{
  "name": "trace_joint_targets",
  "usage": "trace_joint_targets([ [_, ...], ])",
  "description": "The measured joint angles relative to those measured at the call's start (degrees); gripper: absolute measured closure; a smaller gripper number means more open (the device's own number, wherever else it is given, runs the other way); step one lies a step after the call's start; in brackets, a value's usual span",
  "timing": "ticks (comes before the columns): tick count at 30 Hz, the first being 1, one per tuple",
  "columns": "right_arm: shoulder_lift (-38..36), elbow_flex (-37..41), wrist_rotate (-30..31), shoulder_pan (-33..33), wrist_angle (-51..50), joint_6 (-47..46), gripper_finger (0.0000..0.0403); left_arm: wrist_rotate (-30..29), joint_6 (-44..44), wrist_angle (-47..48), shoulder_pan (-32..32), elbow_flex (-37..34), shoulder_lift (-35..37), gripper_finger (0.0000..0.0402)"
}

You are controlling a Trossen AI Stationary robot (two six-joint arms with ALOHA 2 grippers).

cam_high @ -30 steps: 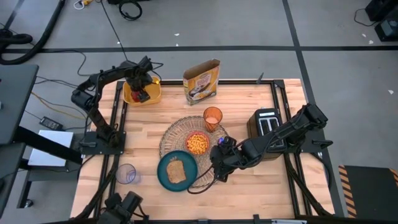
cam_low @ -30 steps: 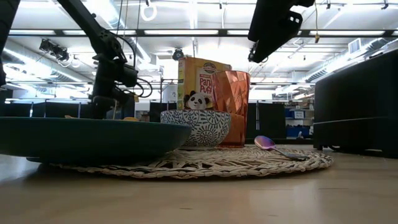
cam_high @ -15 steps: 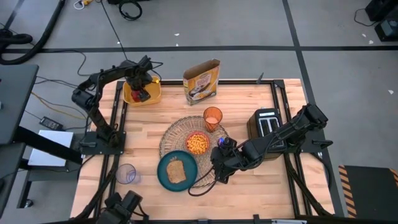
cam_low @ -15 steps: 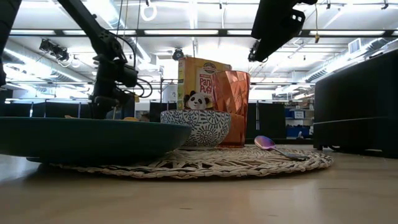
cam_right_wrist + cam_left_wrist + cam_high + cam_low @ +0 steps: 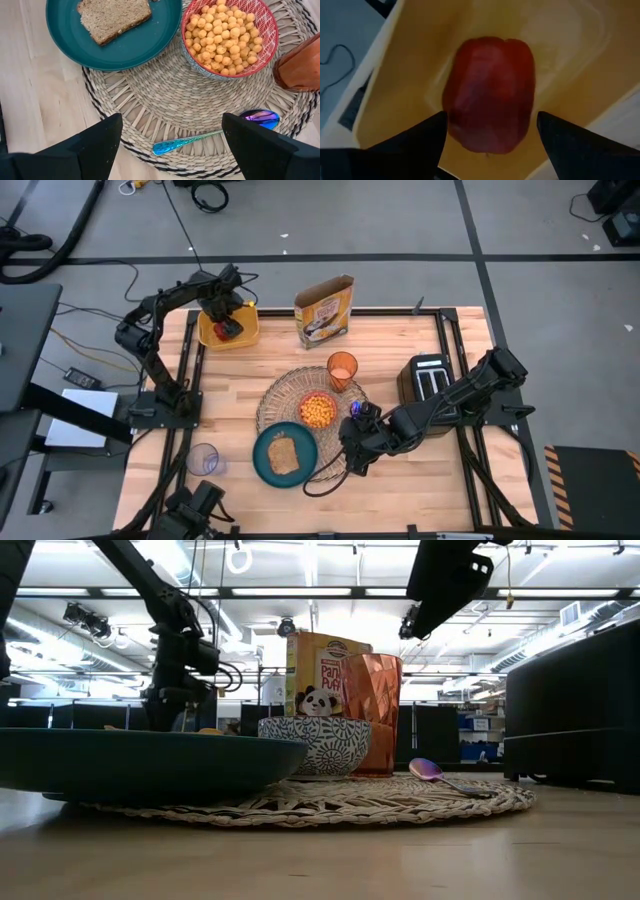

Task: Arrange a breakfast setting
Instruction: Put the red apple on the placemat to the top left of the red bowl

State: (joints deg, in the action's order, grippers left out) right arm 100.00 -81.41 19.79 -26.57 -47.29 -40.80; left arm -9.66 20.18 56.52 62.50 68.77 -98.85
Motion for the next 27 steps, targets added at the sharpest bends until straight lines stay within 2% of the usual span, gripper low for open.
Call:
trace_joint_targets([
  [13,0.03,0.00,-0.10,-0.37,0.01,-0.20,0.0052,-0.33,3.21,-5.68,0.22,-4.75,-1.53,0.0085],
  [20,0.03,0.00,-0.62,-0.37,0.02,-0.48,0.0052,-1.51,2.51,-4.13,-0.68,-4.80,0.86,0.0087],
  [23,0.05,0.00,-1.69,-0.37,0.01,-1.40,0.0052,0.96,0.14,0.70,-0.37,-2.69,1.47,0.0087],
  [27,0.05,0.00,-2.14,-0.37,0.07,-1.70,0.0052,1.64,-0.59,2.04,0.02,-0.43,1.77,0.0087],
])
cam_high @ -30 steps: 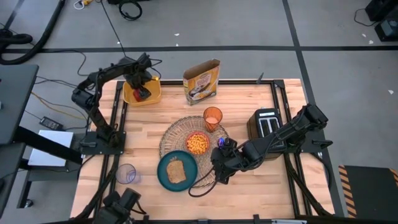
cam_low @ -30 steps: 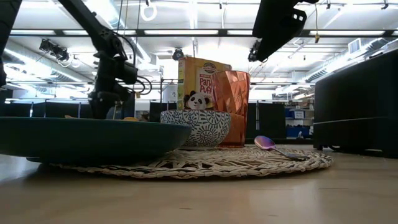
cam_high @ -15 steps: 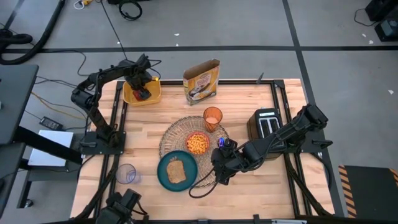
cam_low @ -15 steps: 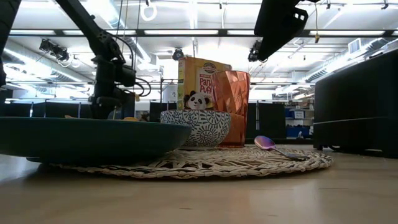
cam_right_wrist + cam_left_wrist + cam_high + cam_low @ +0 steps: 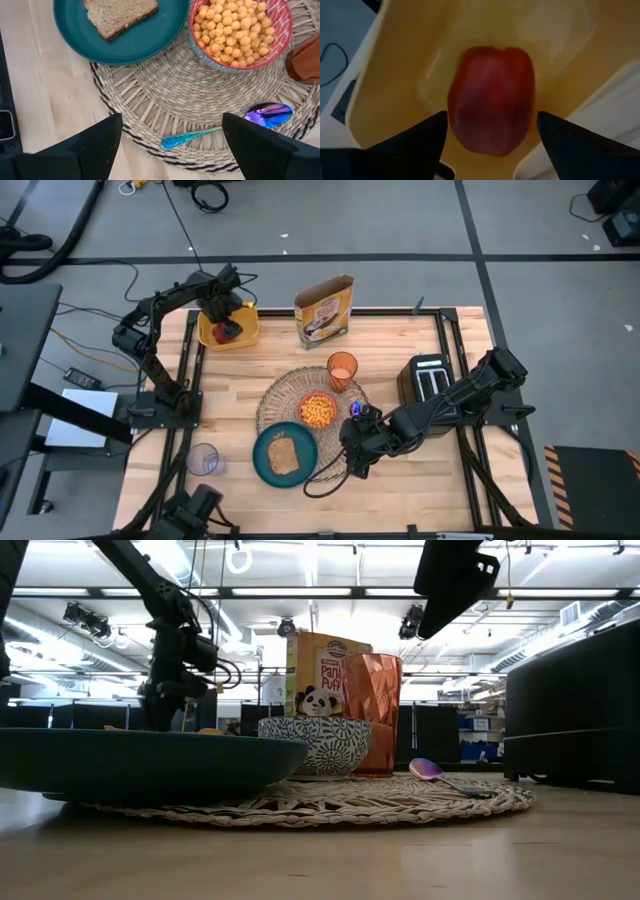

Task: Arrange a breakfast setting
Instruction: Put the red apple on the placemat to the top left of the red bowl

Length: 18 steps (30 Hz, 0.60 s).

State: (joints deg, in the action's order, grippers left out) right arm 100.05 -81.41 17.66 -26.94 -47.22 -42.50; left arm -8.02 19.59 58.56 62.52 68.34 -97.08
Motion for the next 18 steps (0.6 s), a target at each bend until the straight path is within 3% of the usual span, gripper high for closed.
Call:
trace_joint_targets([
  [10,0.00,0.00,-0.90,-0.42,0.00,-0.87,0.0052,0.54,0.32,-0.79,-0.52,0.12,0.00,0.0120],
  [18,0.00,0.00,-1.03,-0.42,0.02,-0.92,0.0052,0.43,-0.81,1.63,-0.49,0.21,0.13,0.0074],
])
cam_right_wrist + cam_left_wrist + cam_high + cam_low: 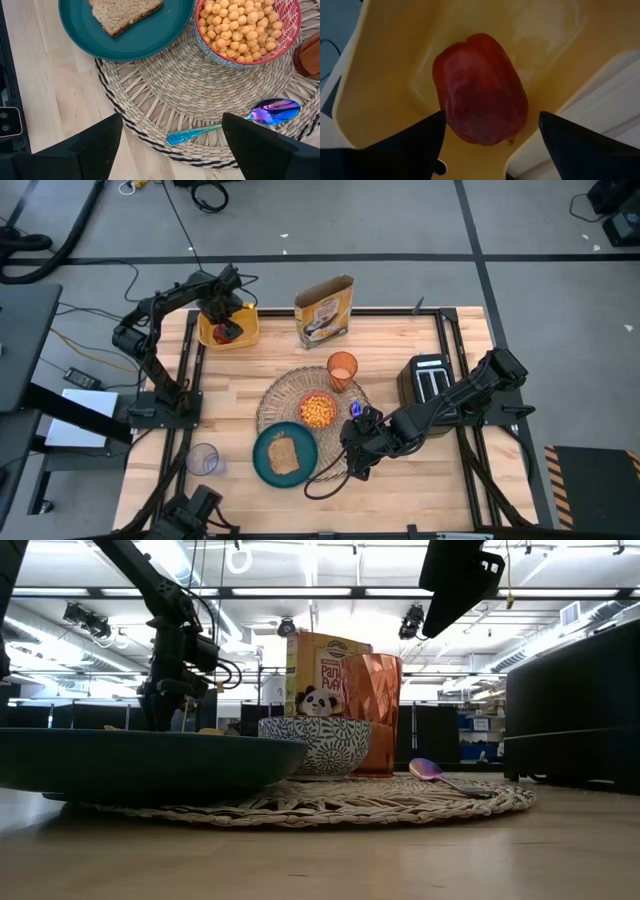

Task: Arrange a breakfast setting
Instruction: Put the red apple on the placemat to the top left of the red bowl

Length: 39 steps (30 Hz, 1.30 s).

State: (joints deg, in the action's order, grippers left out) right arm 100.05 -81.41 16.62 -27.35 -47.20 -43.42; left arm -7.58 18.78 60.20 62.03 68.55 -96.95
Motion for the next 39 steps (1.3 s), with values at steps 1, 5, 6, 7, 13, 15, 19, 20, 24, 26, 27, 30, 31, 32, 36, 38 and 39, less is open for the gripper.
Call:
trace_joint_targets([
  [1,0.00,0.00,0.00,0.00,0.00,-0.02,0.0052,0.03,-0.56,0.00,0.12,0.00,0.00,0.0068],
  [5,0.00,0.00,0.02,0.00,0.01,-0.16,0.0052,0.41,-4.27,-1.70,0.21,0.02,-0.24,0.0050],
  [6,0.00,0.00,0.04,0.00,0.02,-0.16,0.0052,0.45,-5.12,-2.27,0.21,-0.01,-0.49,0.0049],
  [7,0.00,0.00,0.04,0.00,0.02,-0.19,0.0052,0.47,-6.30,-3.43,0.21,-0.53,-0.59,0.0048],
  [13,0.00,0.00,-0.03,-0.12,0.02,-0.50,0.0052,-0.20,-8.48,-9.44,0.21,-5.01,-0.59,0.0047],
  [15,0.00,0.00,-0.09,-0.13,0.02,-0.50,0.0052,-0.25,-9.34,-11.38,0.21,-5.94,-0.65,0.0047],
  [19,0.00,0.00,-0.20,-0.17,0.02,-0.48,0.0052,-0.28,-12.05,-12.13,0.18,-6.03,-1.54,0.0047],
  [20,0.00,0.00,-0.22,-0.19,0.02,-0.48,0.0052,-0.30,-12.51,-12.22,0.18,-6.01,-1.88,0.0047],
  [24,0.00,0.00,-0.24,-0.47,0.23,-0.48,0.0052,-0.48,-15.14,-12.58,0.17,-5.85,-4.83,0.0047],
  [26,0.00,-0.01,-0.24,-0.71,0.24,-0.55,0.0052,-0.89,-15.14,-12.59,-0.30,-5.79,-6.02,0.0047],
  [27,0.00,-0.02,-0.41,-0.83,0.24,-0.53,0.0052,-1.18,-15.16,-12.66,-0.38,-5.85,-6.15,0.0047],
  [30,0.00,-0.02,-1.27,-1.07,0.15,-0.42,0.0052,-1.15,-15.99,-11.73,-0.24,-5.20,-6.30,0.0048],
  [31,0.00,-0.02,-1.48,-1.07,0.15,-0.32,0.0052,-1.09,-16.67,-11.29,-0.08,-4.91,-6.34,0.0051],
  [32,0.00,-0.01,-1.59,-1.07,0.15,-0.26,0.0052,-1.17,-17.08,-11.04,0.06,-4.70,-6.34,0.0057],
  [36,0.00,-0.02,-1.29,-1.21,0.01,-0.03,0.0054,-1.72,-17.07,-10.89,0.17,-4.61,-6.36,0.0072],
  [38,-0.16,-0.02,-0.45,-1.60,-0.66,0.63,0.0054,-1.75,-16.93,-9.47,0.16,-3.74,-6.29,0.0072],
  [39,-0.44,-0.01,0.29,-1.77,-1.09,1.01,0.0054,-1.78,-17.09,-8.31,0.16,-2.94,-5.94,0.0072],
])
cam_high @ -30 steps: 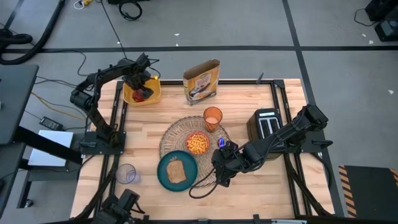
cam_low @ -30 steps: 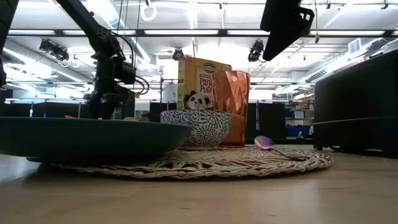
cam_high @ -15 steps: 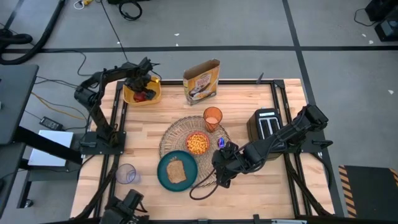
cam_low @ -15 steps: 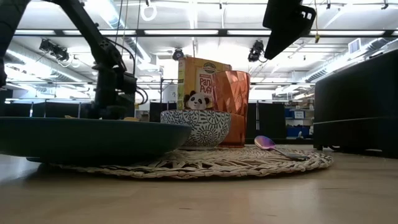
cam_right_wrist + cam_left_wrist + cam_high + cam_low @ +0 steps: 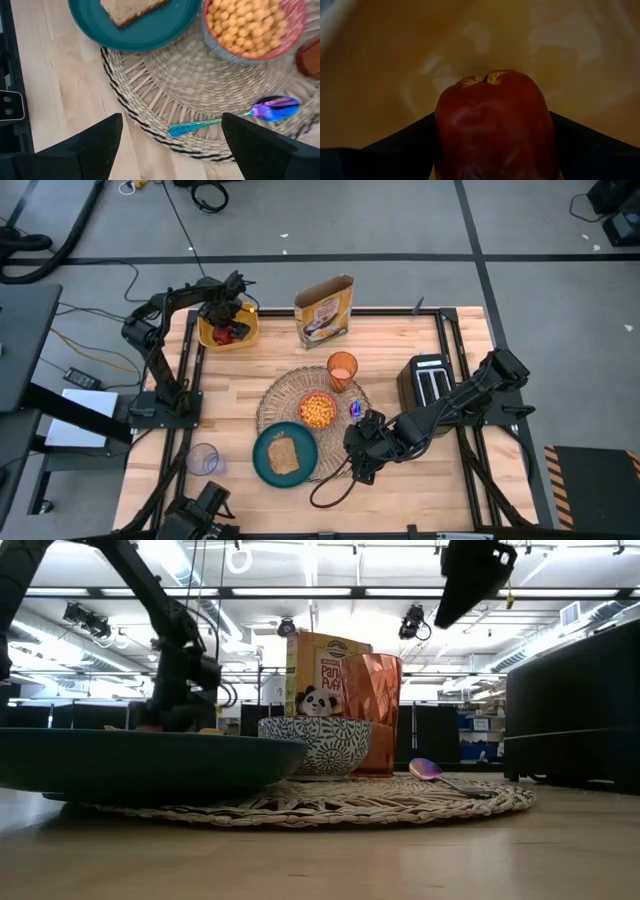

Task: Arrange a breakfast setting
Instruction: Put the red apple on the placemat to the top left of the red bowl

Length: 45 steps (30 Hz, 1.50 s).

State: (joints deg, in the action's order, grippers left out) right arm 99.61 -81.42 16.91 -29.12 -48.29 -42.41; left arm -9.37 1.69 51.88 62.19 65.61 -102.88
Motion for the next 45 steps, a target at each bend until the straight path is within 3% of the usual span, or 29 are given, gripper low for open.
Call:
trace_joint_targets([
  [8,-3.96,-0.01,11.69,-1.54,-0.28,4.59,0.0055,1.18,-1.02,12.63,-1.32,10.25,10.22,0.0072],
  [10,-4.43,-0.01,16.78,-2.54,1.29,7.23,0.0055,6.04,-2.41,12.18,-1.67,10.81,15.26,0.0072],
  [13,-4.21,-0.01,24.92,-4.03,7.35,13.59,0.0055,17.92,-6.51,9.17,-1.77,10.83,22.71,0.0072],
  [18,-1.60,-0.01,37.17,-6.41,25.52,35.64,0.0055,32.43,-16.61,-1.09,-4.94,10.88,32.76,0.0072],
  [23,3.92,-0.03,45.38,-5.33,51.54,66.93,0.0055,39.68,-24.90,-7.97,-13.01,10.88,37.08,0.0072],
  [28,10.63,-0.03,48.25,-2.57,76.79,99.86,0.0055,38.84,-28.45,-8.01,-25.55,10.86,38.48,0.0072],
  [31,15.05,-0.03,47.79,-1.48,89.03,120.60,0.0055,33.45,-31.29,-8.37,-34.88,10.85,38.52,0.0072],
  [33,16.57,-0.01,44.83,-0.77,89.48,124.55,0.0055,28.52,-32.66,-8.63,-40.59,10.83,38.50,0.0072],
  [37,19.44,-0.31,45.11,1.11,89.87,128.17,0.0055,16.11,-35.18,-11.36,-51.47,10.80,38.37,0.0072],
  [41,21.41,-0.21,44.57,3.58,89.58,132.20,0.0060,13.98,-39.26,-17.14,-57.78,10.84,37.80,0.0072],
  [45,21.35,-0.20,43.54,5.67,96.52,131.42,0.0082,12.25,-39.57,-17.60,-56.90,10.77,36.50,0.0072],
])
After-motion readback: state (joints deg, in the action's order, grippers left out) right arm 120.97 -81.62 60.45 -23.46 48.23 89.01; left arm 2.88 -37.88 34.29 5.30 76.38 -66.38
